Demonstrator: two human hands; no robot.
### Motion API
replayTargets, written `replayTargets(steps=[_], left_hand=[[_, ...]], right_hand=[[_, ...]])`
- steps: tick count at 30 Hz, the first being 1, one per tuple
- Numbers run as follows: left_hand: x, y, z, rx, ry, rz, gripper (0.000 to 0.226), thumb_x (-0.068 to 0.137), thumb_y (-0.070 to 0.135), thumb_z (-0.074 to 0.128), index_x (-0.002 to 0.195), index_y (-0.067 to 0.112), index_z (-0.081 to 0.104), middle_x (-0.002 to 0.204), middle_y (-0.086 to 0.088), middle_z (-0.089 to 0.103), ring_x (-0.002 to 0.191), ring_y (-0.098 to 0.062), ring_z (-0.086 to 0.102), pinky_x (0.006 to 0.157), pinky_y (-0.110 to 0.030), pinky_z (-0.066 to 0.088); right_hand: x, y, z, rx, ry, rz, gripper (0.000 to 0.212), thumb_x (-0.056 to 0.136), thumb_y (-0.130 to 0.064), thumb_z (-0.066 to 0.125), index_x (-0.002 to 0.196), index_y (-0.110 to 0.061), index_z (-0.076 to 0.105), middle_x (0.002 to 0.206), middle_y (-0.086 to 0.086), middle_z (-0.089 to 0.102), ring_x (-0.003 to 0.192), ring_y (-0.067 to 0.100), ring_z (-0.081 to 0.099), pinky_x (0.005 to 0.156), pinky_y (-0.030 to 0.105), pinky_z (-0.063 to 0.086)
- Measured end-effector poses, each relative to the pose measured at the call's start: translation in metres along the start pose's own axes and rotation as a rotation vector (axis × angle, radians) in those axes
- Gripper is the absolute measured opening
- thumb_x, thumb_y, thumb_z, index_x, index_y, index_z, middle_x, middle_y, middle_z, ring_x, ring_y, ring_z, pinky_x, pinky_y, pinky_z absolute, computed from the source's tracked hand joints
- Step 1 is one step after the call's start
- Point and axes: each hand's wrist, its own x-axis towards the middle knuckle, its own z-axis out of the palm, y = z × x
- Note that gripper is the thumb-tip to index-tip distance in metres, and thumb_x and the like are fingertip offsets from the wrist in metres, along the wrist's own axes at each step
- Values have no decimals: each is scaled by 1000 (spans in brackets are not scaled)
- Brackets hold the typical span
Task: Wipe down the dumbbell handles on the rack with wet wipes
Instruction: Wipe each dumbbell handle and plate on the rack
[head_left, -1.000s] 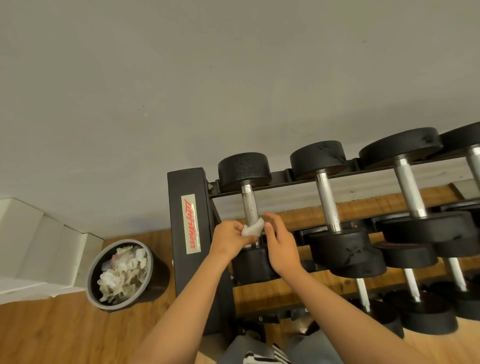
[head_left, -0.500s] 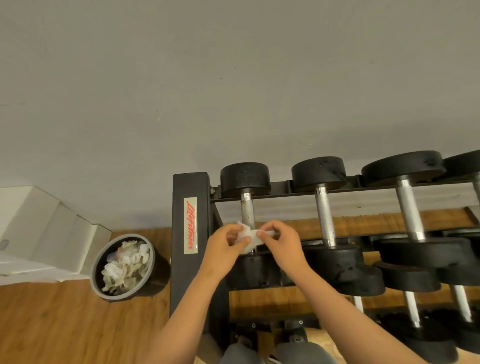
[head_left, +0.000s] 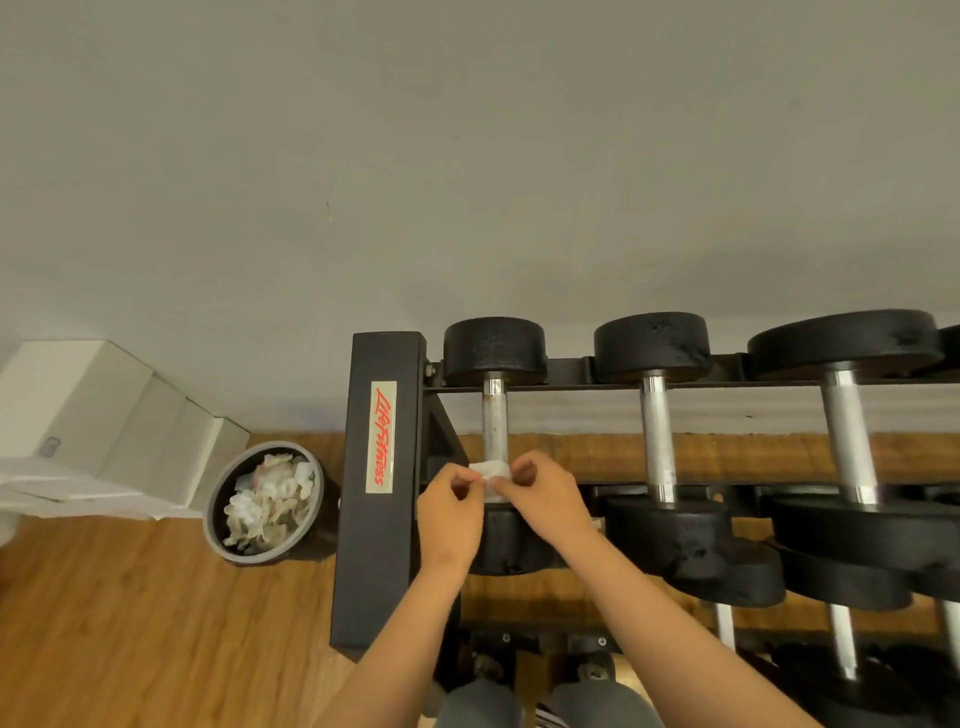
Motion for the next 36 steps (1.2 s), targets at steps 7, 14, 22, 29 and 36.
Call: replayTargets(steps=[7, 14, 22, 29, 36], left_hand=[[-9, 2, 17, -101, 241, -86, 14, 99, 11, 49, 98, 23, 54, 94, 7, 61, 89, -5, 58, 73, -14, 42], [-7, 3, 15, -20, 262, -88, 13, 98, 12, 51, 104, 24, 52, 94, 15, 52, 90, 3, 51, 75, -13, 38], [-7, 4, 16, 4, 252, -82, 16, 98, 12, 51, 104, 27, 50, 94, 15, 52, 91, 2, 52, 76, -13, 39], [-8, 3, 15, -11, 242, -108, 14, 98, 14, 51, 105, 26, 51, 95, 16, 53, 90, 2, 53, 75, -11, 39], [-8, 3, 16, -11, 253, -113, 13, 97, 14, 52, 104, 25, 51, 94, 14, 55, 90, 1, 54, 77, -14, 40]], right_hand=[[32, -12, -1, -206, -199, 49, 51, 78, -43, 77, 114, -10, 61, 108, 5, 65, 101, 20, 62, 90, 37, 53], [24, 8, -12, 123, -136, 30, 31, 78, -17, 80, 106, -12, 67, 99, -3, 69, 92, 7, 65, 74, 15, 51], [25, 2, -13, 379, -177, 121, 40, 76, -13, 81, 109, -15, 59, 93, -8, 64, 83, 1, 61, 61, 11, 48], [33, -6, -18, 513, -159, 114, 39, 78, -6, 78, 109, -15, 56, 91, -9, 64, 81, 0, 60, 56, 9, 48], [28, 9, -12, 556, -46, 170, 25, 80, -4, 76, 95, -18, 61, 93, -1, 69, 94, 17, 66, 77, 25, 54]])
